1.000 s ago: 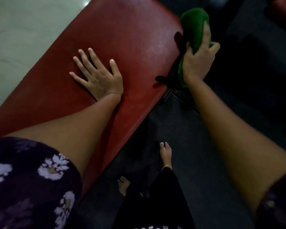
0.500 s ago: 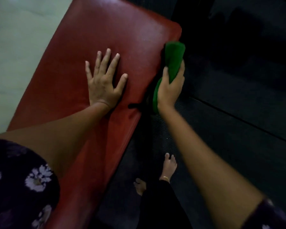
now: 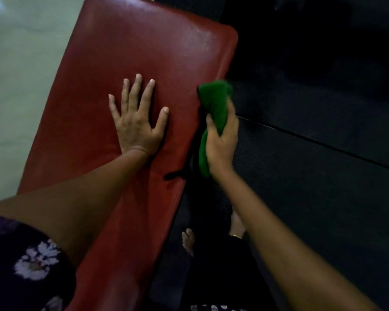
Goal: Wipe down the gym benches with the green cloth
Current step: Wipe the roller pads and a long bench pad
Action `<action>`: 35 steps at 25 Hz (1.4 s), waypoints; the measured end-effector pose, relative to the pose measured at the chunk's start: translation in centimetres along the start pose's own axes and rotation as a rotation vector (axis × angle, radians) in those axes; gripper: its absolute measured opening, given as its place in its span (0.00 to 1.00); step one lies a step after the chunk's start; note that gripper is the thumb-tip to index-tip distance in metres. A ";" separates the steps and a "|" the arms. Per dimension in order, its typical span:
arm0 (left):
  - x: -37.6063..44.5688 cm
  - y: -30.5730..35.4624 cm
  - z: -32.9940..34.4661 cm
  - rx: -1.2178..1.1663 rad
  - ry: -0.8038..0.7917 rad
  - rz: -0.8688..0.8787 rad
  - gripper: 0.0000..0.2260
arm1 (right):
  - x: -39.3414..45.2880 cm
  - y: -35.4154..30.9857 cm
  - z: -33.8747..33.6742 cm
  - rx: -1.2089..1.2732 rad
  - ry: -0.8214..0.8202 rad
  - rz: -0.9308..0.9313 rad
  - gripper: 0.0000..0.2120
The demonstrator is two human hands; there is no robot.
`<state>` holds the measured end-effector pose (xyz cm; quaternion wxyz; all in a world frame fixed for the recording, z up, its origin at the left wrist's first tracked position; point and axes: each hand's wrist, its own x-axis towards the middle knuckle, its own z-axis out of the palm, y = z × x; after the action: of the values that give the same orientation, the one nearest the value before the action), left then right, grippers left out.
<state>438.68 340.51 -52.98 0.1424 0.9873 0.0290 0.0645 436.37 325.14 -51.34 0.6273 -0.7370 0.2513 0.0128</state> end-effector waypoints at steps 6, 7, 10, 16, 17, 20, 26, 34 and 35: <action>0.6 0.2 0.0 -0.047 0.008 -0.009 0.27 | 12.0 -3.9 -0.3 -0.047 0.029 0.015 0.25; 0.7 0.2 0.0 -0.055 -0.002 -0.014 0.27 | 10.5 -3.4 -0.2 -0.047 0.002 0.012 0.26; 0.4 0.2 -0.1 -0.054 -0.037 -0.027 0.27 | 3.1 0.0 -0.1 -0.047 -0.045 0.011 0.27; -2.5 -1.5 -2.9 -0.220 -0.139 0.080 0.22 | -3.5 1.0 -0.2 -0.174 -0.083 -0.057 0.26; -5.3 -1.7 -3.4 -0.203 -0.125 0.083 0.22 | -2.2 0.4 -0.1 -0.132 -0.064 -0.023 0.26; -15.0 -1.9 -4.6 -0.095 -0.120 0.040 0.22 | -1.5 -0.2 0.0 -0.082 0.003 0.017 0.26; -16.7 -2.7 -4.0 -0.011 -0.071 0.048 0.21 | -9.5 3.0 -0.4 -0.139 -0.117 -0.058 0.26; -17.3 -3.0 -3.9 -0.018 -0.058 0.064 0.21 | -6.9 1.5 0.7 -0.267 -0.040 -0.018 0.27; -17.3 -3.2 -3.9 -0.010 -0.055 0.069 0.21 | -9.8 2.5 0.5 -0.253 -0.079 -0.028 0.27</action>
<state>420.91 343.35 -52.23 0.1456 0.9884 -0.0094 0.0424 426.99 328.91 -50.48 0.5388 -0.8126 0.2126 0.0647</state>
